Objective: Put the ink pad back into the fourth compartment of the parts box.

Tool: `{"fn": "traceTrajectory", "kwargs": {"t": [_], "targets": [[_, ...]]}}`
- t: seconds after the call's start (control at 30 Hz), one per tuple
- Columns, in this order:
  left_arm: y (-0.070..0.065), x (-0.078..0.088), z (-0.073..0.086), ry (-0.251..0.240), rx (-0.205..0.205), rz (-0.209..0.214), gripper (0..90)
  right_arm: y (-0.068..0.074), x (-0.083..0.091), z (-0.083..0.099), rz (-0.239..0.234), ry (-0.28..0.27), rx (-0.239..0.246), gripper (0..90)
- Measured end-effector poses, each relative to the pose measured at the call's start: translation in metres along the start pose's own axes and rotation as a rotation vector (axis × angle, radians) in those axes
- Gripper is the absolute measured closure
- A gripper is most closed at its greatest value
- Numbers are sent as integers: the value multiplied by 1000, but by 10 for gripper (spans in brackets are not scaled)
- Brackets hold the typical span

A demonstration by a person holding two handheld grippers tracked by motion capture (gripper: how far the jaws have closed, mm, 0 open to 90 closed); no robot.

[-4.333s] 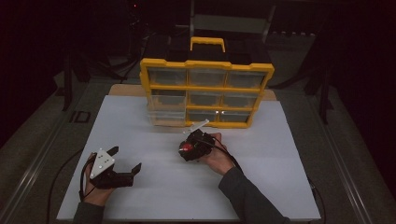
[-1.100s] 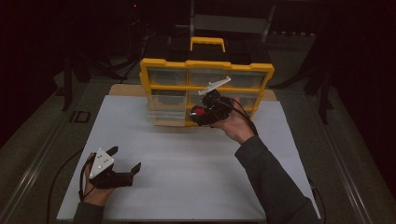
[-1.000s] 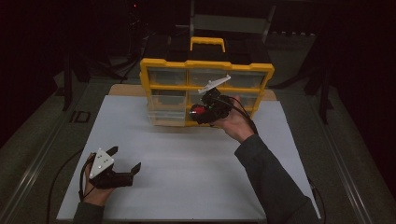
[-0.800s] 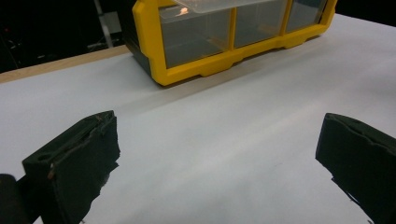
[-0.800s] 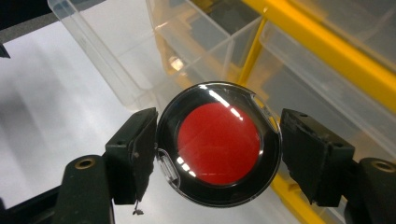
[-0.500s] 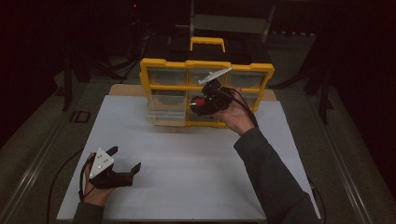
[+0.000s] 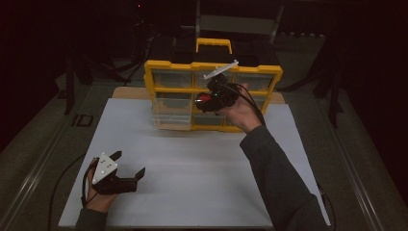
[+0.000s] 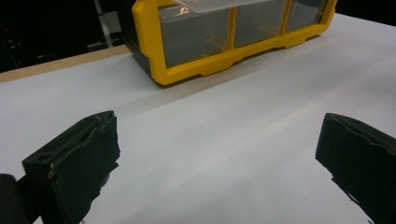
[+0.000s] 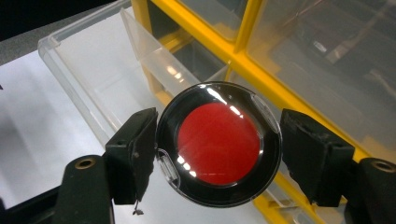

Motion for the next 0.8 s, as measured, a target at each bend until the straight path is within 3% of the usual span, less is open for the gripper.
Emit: {"fn": "traceTrajectory", "kwargs": {"t": [0.8], "targets": [[1,0,0,-5,1,-4,0,4,-12,-30,11,-19,20,292]]}}
Point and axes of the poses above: each handheld gripper's, and its own axes: x roughly backward along the jaws, z roughly out of its underside, y roughly to its left, the point moved 10 cm from there along -x, roughly forward along the jaws, and after that the axes turned 13 degrees about -y, right-handed, at the moved point
